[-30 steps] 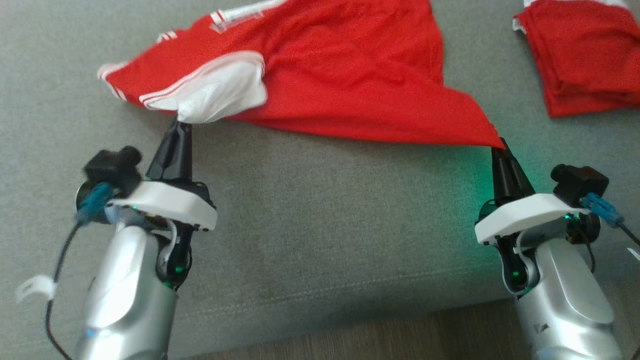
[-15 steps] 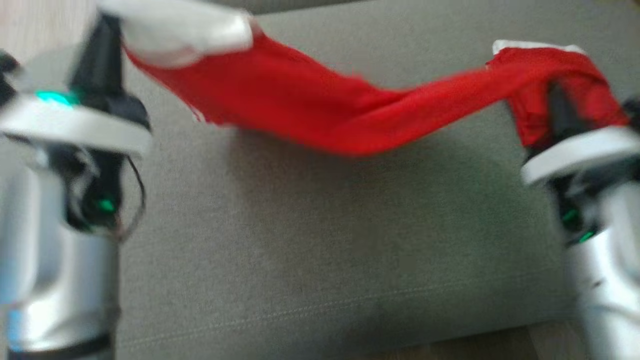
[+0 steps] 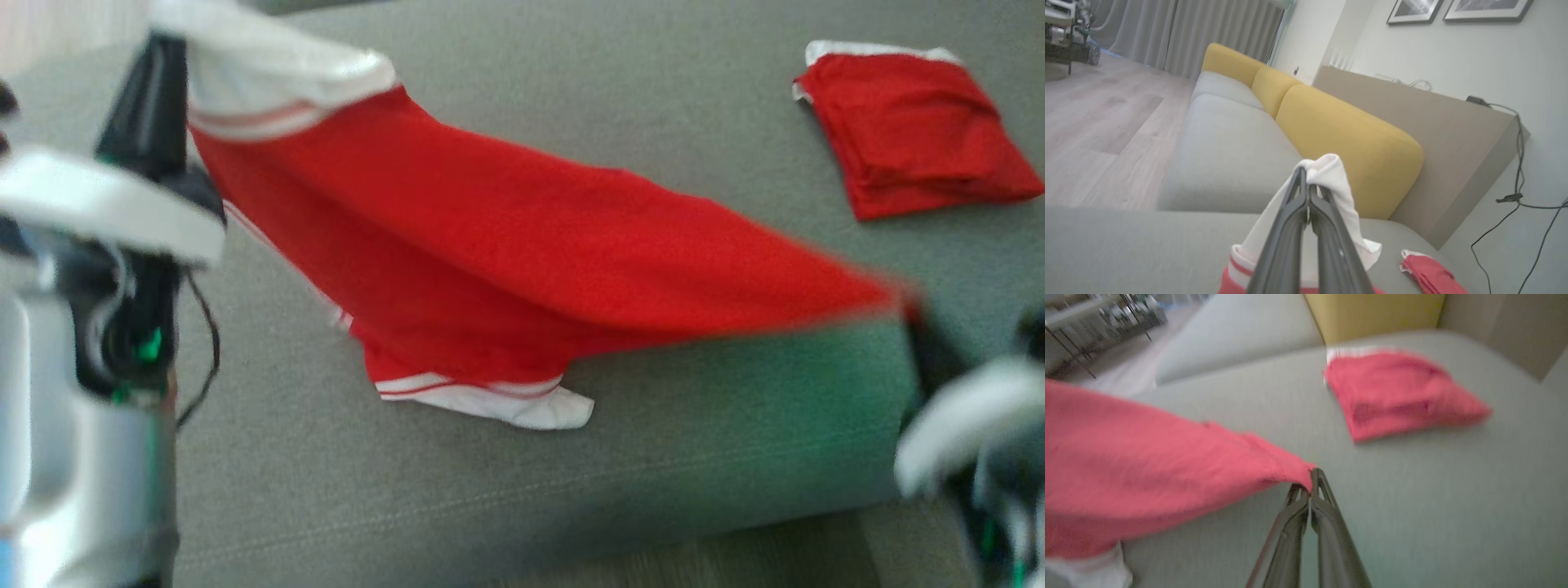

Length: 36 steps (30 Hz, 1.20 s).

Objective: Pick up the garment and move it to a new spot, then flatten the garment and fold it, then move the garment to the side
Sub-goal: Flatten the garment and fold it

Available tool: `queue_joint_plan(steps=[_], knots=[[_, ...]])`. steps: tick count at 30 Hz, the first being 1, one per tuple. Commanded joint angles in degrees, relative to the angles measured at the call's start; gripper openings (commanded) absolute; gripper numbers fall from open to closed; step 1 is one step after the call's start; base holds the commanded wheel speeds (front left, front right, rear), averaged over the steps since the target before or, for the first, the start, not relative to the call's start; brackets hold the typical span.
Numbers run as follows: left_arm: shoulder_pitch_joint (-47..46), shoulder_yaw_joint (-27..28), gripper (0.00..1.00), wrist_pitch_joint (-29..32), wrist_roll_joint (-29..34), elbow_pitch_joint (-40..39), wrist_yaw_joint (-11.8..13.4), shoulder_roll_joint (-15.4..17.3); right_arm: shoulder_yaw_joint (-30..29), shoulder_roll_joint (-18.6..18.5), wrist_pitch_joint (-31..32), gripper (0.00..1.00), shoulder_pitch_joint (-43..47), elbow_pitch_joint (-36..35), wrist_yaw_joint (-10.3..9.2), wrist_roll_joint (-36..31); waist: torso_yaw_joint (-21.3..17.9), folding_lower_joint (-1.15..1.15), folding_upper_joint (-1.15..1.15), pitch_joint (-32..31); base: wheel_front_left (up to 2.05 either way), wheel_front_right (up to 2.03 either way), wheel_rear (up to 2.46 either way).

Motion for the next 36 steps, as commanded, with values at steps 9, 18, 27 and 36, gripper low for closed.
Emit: queue_joint_plan(steps=[9, 18, 27, 36], knots=[[-4.13, 1.51, 0.0, 0.75, -0.77, -2.64, 0.52, 2.14, -3.36, 2.46, -1.19, 0.0, 5.35, -14.07, -0.02, -0.25, -1.98, 0.0, 0.0, 3.85, 0.0, 0.0, 0.0], [-8.32, -1.4, 0.0, 2.26, 3.27, 1.28, 1.12, 4.21, 3.23, -0.01, 1.92, 0.0, 4.75, -10.78, -0.02, -0.85, -5.46, 0.0, 0.0, 5.99, 0.0, 0.0, 0.0], [3.64, 2.86, 0.0, 3.0, 3.43, -7.93, 4.02, 7.38, 6.85, -1.94, 5.67, 0.0, 17.65, -8.56, -0.02, 2.2, -4.8, 0.0, 0.0, 8.92, 0.0, 0.0, 0.0], [19.3, 4.08, 0.0, 5.6, 4.37, -19.82, 7.06, 7.74, 6.12, -4.65, 15.58, 1.0, 24.88, -8.34, -0.02, -0.97, -1.62, 0.0, 0.0, 9.59, 0.0, 0.0, 0.0]])
